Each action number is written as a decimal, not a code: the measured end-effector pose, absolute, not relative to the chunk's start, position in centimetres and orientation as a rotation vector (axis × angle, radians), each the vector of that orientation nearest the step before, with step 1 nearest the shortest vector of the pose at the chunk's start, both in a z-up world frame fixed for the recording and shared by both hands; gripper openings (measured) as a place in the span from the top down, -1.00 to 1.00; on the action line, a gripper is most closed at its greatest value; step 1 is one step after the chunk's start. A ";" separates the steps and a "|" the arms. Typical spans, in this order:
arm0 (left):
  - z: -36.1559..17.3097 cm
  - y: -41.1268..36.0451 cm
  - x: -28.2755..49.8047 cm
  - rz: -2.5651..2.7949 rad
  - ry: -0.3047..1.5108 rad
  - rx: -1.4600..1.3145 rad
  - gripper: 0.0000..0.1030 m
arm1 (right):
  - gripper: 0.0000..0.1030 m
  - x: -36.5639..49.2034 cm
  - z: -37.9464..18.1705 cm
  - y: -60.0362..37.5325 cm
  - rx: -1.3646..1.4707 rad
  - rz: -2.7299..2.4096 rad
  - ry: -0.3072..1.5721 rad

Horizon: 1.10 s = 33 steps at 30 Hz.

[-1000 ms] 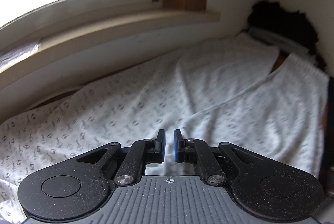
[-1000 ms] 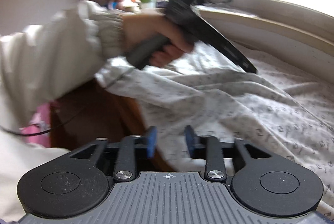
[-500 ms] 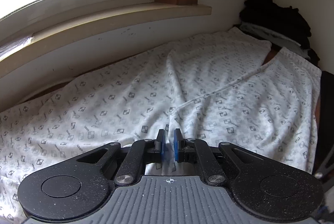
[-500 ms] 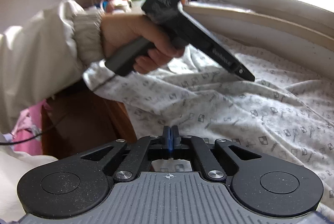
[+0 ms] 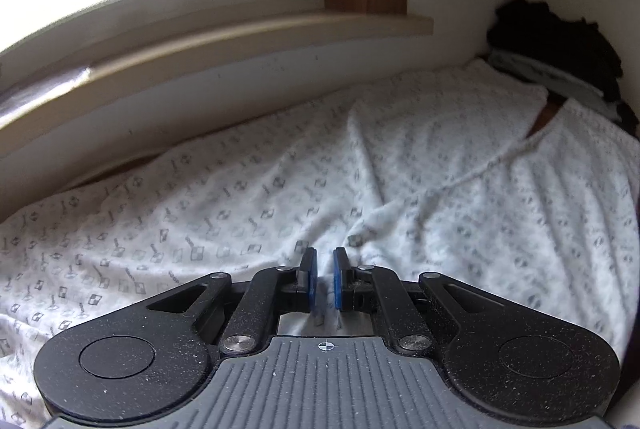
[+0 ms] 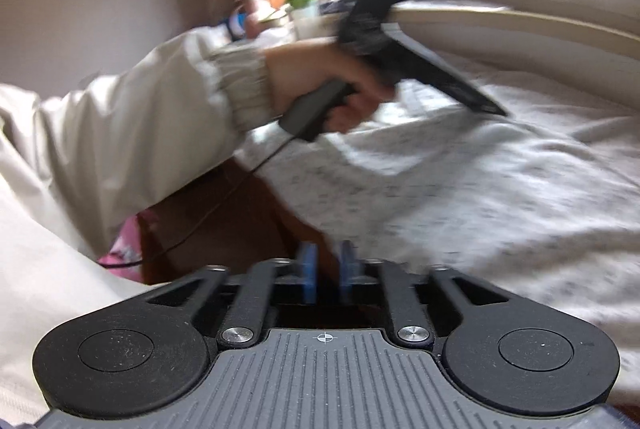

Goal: Fold clothes

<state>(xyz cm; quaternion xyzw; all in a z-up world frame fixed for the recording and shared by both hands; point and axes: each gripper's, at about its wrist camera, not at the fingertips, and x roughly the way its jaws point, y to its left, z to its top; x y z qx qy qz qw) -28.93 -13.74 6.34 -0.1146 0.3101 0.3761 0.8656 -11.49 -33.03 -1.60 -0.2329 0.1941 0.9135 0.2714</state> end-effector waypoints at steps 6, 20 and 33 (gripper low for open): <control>7.2 -16.2 -27.5 0.752 0.591 -0.204 0.67 | 0.40 -2.0 -3.0 -32.8 -0.485 2.103 0.546; 5.3 -17.6 -22.5 0.646 0.579 -0.225 0.51 | 0.21 16.9 -3.9 -36.9 -0.346 1.545 0.488; 3.8 -16.4 -23.4 0.634 0.596 -0.259 0.51 | 0.97 18.4 -4.4 -36.9 -0.313 1.437 0.437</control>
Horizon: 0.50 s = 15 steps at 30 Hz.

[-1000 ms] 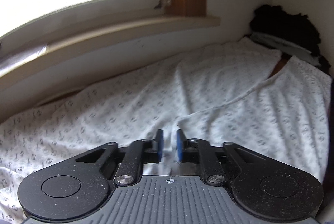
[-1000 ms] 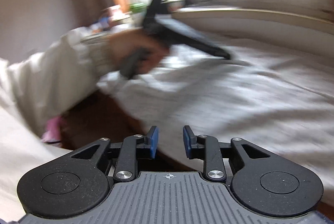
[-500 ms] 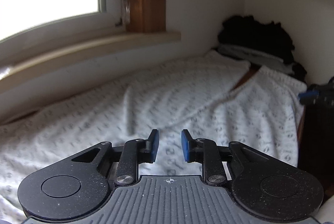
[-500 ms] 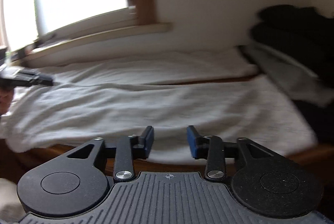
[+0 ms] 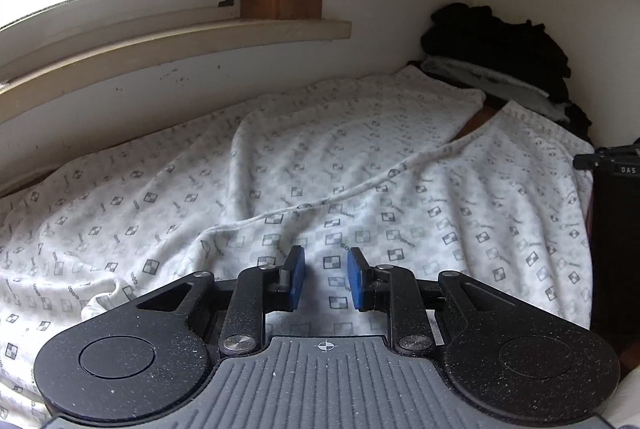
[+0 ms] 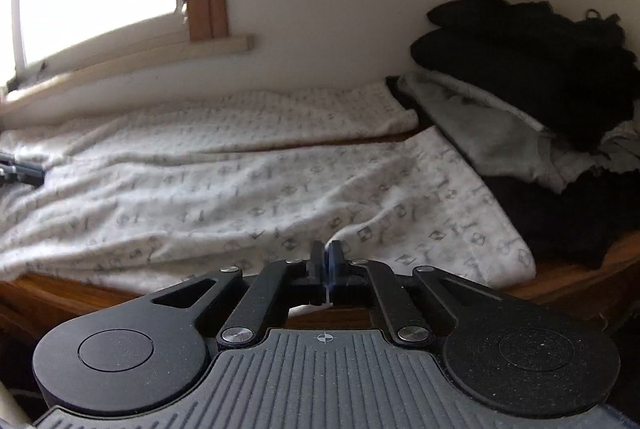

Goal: Fold clothes

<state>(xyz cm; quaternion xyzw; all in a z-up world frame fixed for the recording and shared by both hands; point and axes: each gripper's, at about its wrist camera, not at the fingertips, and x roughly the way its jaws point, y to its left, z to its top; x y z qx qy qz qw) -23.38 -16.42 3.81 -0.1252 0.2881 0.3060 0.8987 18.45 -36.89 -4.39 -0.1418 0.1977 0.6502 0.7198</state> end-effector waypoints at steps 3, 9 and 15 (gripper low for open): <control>3.8 -16.3 -23.6 0.633 0.593 -0.268 0.51 | 0.98 20.1 -2.6 -38.9 -0.255 1.366 0.393; 3.9 -16.1 -23.8 0.622 0.587 -0.283 0.46 | 0.88 23.5 -2.4 -40.7 -0.221 1.304 0.473; 3.9 -16.3 -24.2 0.602 0.598 -0.262 0.42 | 0.23 23.3 -4.8 -39.2 -0.239 1.214 0.492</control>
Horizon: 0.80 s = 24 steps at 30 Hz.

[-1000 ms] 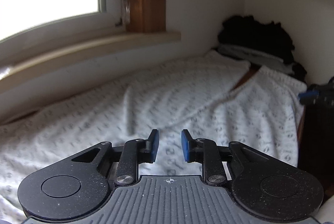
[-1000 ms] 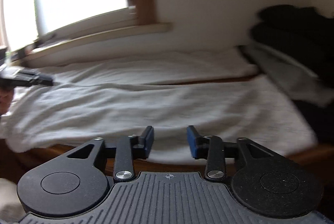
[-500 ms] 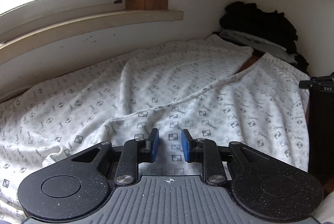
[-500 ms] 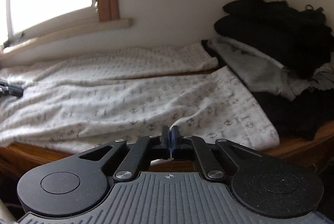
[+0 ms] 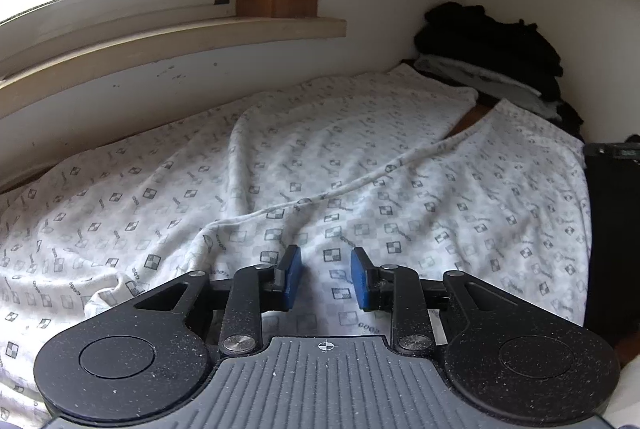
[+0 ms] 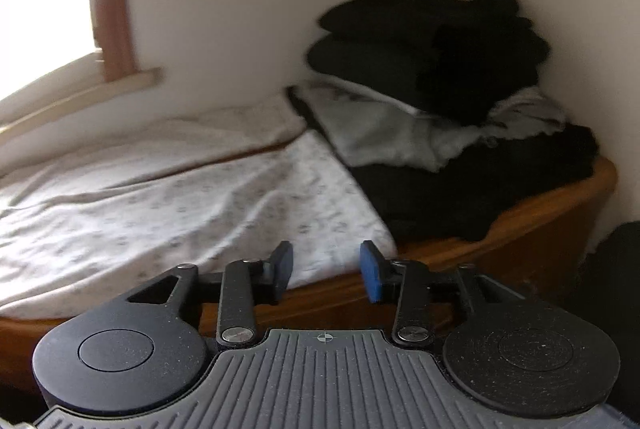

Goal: Fold clothes

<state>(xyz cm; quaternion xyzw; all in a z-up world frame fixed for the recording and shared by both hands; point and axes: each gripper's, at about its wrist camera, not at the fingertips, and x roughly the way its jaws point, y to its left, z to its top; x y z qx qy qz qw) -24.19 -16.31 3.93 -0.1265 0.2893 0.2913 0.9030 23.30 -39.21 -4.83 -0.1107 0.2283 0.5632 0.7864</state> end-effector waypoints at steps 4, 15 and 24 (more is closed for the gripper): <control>3.9 -16.2 -24.9 0.598 0.587 -0.284 0.42 | 0.11 24.3 -5.5 -38.6 -0.215 1.150 0.490; 3.8 -16.5 -26.0 0.571 0.577 -0.271 0.38 | 0.94 26.1 -4.1 -40.6 -0.146 1.104 0.410; 4.5 -16.3 -26.3 0.604 0.572 -0.282 0.07 | 0.32 23.3 -3.3 -39.3 -0.195 1.189 0.356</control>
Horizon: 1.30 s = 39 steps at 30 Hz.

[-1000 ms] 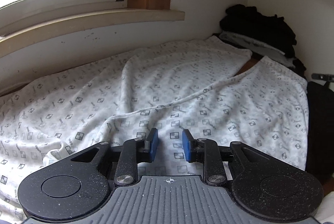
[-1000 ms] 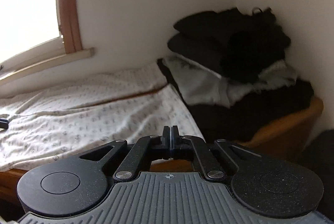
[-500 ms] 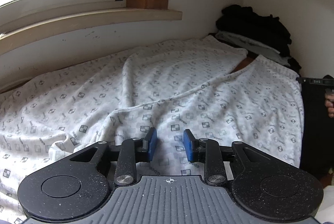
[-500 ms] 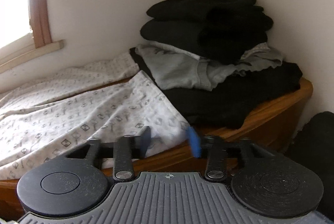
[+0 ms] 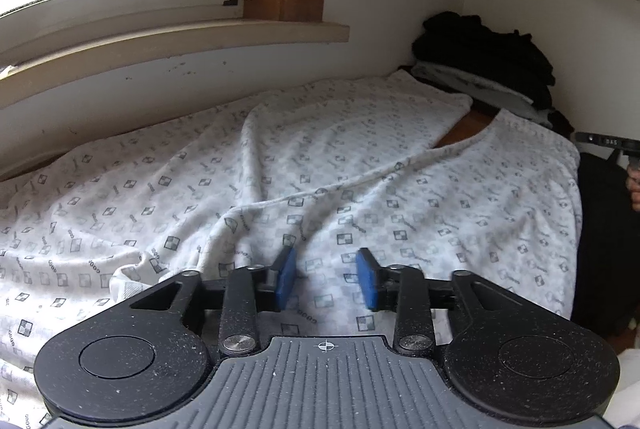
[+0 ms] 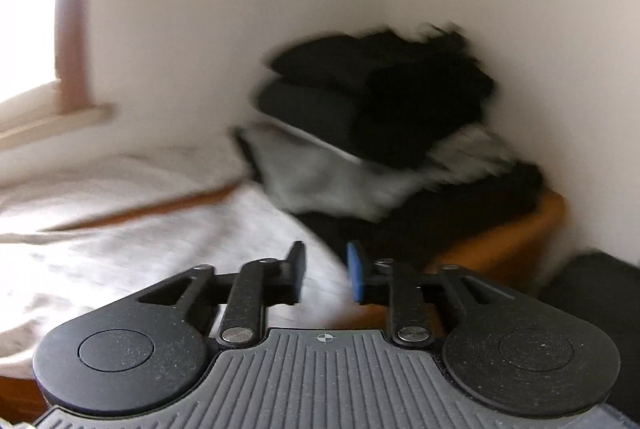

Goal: Fold clothes

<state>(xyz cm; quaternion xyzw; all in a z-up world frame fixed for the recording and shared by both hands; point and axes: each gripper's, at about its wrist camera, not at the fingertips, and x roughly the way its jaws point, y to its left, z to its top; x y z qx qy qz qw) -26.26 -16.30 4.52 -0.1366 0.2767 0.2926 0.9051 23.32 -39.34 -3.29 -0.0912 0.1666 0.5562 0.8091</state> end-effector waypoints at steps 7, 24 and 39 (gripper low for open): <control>8.1 -19.4 -30.2 0.696 0.491 -0.261 -0.51 | 0.19 14.0 -3.0 -34.1 -0.276 1.514 0.352; 7.9 -23.3 -43.7 1.058 0.382 -0.416 -1.00 | -0.42 -9.4 -1.3 -27.4 -0.456 2.122 0.375; 7.2 -24.2 -51.6 1.228 0.366 -0.480 -1.00 | -0.47 -16.2 -1.4 -24.4 -0.574 2.230 0.329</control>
